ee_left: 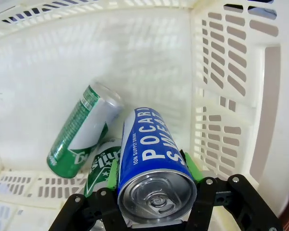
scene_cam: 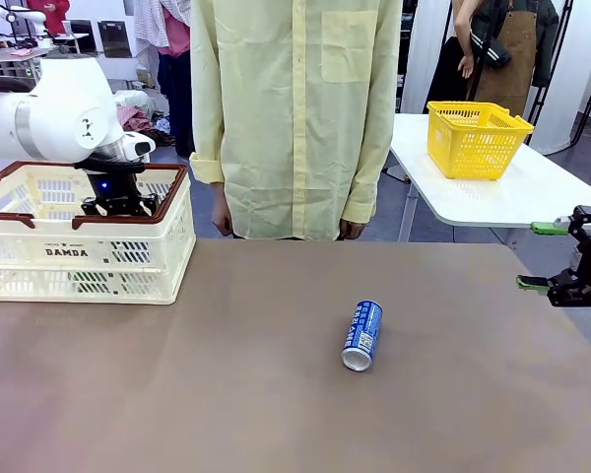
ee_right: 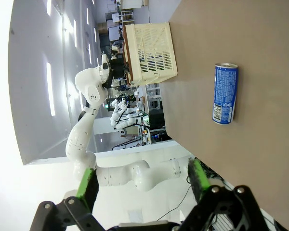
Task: Place the drinks into the Shopping basket.
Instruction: Pick up one drink and place it into the Shopping basket.
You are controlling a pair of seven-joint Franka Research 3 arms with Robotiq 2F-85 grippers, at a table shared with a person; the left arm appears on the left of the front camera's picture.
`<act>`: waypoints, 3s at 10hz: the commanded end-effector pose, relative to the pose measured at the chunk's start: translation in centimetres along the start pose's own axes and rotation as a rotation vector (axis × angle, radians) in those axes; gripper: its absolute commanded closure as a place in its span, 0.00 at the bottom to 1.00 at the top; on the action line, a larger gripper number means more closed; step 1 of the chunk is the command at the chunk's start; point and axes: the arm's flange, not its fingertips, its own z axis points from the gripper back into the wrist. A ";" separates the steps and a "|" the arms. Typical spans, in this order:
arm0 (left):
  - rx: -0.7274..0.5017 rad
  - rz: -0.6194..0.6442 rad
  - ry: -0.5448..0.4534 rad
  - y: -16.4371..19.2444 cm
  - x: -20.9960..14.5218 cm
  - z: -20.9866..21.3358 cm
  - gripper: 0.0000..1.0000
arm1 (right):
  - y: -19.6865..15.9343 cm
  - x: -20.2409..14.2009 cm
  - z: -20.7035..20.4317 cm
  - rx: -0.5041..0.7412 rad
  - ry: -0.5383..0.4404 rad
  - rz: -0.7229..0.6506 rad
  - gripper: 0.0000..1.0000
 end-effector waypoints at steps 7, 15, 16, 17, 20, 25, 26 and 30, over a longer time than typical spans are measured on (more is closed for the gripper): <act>-0.038 0.005 0.018 0.4 0.2 0.5 0.00 | 0.4 0.1 -0.1 0.010 -0.012 -0.006 0.00; -0.059 0.045 -0.092 2.0 -0.9 5.5 0.00 | 0.4 0.1 -0.1 0.010 -0.012 -0.006 0.00; -0.036 0.055 -0.157 2.9 -1.3 9.4 0.00 | 0.4 0.1 -0.1 0.010 -0.012 -0.006 0.00; -0.073 0.039 -0.195 3.6 -2.3 13.2 0.00 | 0.4 0.1 -0.1 0.010 -0.012 -0.006 0.00; -0.404 -0.094 -0.110 4.2 -9.2 21.9 0.00 | 0.4 0.1 -0.1 0.010 -0.012 -0.006 0.00; -1.038 -0.239 -0.152 12.2 -24.5 19.4 0.00 | 0.4 0.1 -0.1 0.010 -0.012 -0.006 0.00; -1.193 -0.268 -0.127 15.7 -25.0 17.3 0.00 | 0.4 0.1 -0.1 0.010 -0.012 -0.006 0.00; -1.485 -0.204 -0.067 22.8 -21.7 9.9 0.00 | 0.4 0.1 -0.1 0.010 -0.012 -0.006 0.00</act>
